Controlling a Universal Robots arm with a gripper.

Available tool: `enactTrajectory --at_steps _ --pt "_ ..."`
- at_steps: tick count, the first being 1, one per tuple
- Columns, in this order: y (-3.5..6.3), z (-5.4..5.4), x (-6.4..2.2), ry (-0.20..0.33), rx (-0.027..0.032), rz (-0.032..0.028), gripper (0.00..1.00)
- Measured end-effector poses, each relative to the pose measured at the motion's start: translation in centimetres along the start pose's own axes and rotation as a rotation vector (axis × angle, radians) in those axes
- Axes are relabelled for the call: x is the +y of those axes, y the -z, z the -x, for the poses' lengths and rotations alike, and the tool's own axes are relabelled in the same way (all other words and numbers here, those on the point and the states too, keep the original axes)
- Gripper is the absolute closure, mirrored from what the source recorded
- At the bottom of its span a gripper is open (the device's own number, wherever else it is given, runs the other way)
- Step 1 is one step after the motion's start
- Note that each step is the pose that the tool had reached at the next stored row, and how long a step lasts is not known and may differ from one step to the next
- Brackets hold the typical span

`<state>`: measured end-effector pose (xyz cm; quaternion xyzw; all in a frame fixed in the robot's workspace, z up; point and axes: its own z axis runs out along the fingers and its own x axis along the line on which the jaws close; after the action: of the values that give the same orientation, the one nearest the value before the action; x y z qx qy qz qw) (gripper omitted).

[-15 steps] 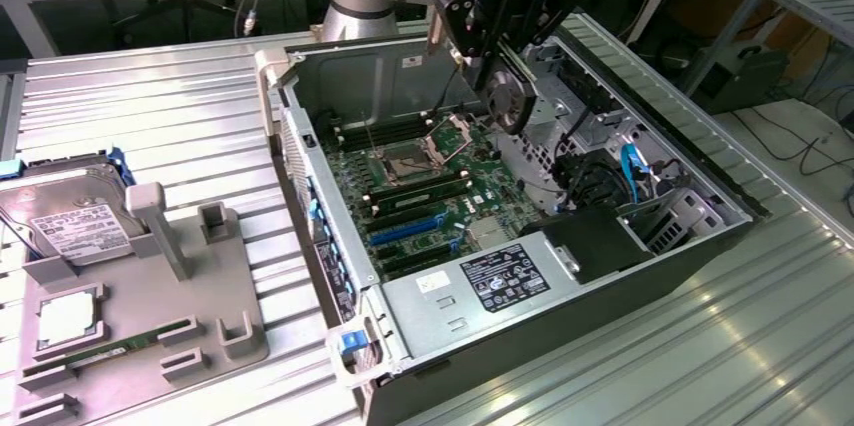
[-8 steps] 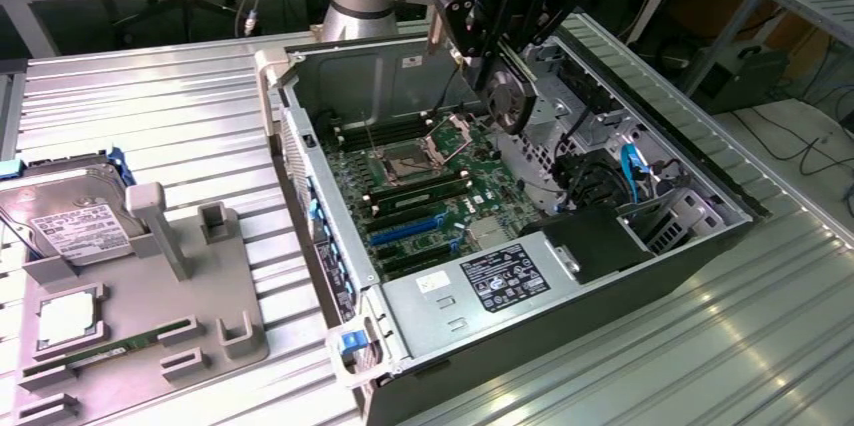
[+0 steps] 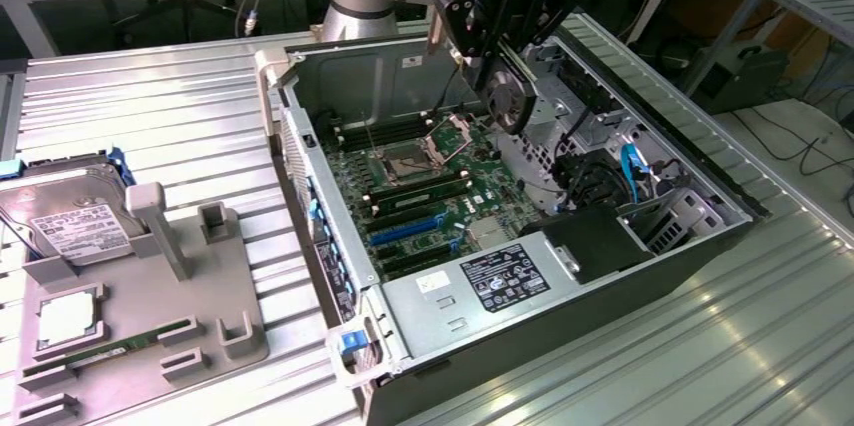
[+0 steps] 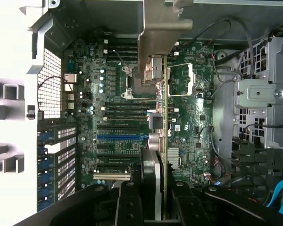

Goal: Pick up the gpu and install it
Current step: 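Insert the gpu into the slot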

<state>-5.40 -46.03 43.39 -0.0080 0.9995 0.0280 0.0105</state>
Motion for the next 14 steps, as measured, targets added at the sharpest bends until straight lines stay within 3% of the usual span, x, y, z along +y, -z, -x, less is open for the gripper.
enactTrajectory --at_steps 14 --pt "0.0 0.0 0.0 0.096 0.0053 0.0021 0.72"
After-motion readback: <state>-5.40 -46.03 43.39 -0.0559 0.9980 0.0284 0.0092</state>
